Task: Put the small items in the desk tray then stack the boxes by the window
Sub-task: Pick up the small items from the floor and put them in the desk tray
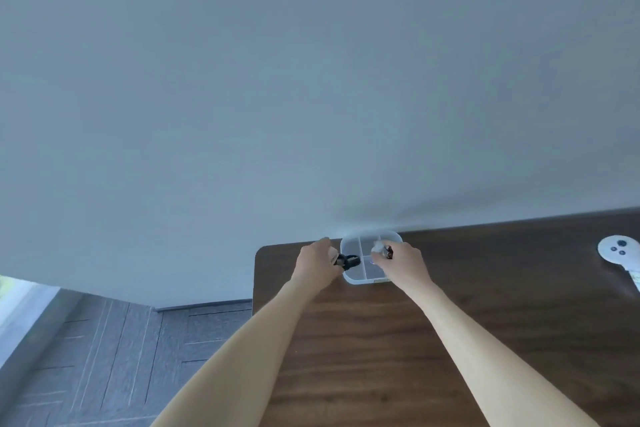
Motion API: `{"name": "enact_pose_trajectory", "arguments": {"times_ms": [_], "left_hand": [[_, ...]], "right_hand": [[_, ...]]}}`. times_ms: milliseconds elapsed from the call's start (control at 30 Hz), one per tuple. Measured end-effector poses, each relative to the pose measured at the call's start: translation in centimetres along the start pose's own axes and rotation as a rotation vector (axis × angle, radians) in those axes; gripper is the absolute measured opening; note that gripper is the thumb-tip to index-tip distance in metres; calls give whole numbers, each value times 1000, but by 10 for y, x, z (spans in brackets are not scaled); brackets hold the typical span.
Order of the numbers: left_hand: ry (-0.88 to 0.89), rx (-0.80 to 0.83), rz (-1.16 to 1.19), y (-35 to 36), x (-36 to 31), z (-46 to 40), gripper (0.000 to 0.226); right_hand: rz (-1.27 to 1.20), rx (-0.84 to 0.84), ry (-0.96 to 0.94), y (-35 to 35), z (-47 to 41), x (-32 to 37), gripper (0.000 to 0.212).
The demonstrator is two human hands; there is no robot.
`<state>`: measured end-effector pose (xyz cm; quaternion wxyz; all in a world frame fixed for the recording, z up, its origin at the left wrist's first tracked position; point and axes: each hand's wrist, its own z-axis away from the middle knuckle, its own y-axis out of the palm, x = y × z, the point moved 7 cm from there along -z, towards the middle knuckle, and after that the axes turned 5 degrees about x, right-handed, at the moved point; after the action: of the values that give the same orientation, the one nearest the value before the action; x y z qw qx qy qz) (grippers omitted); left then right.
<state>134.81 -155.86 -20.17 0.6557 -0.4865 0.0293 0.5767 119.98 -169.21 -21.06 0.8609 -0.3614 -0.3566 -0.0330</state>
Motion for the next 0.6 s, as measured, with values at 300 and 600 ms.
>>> {"name": "enact_pose_trajectory", "arguments": {"times_ms": [300, 600], "left_hand": [[-35, -66, 61, 13, 9, -45, 21], [104, -109, -50, 17, 0, -69, 26]], "right_hand": [[-85, -92, -7, 7, -46, -5, 14], [-55, -89, 3, 20, -69, -18, 21]]}}
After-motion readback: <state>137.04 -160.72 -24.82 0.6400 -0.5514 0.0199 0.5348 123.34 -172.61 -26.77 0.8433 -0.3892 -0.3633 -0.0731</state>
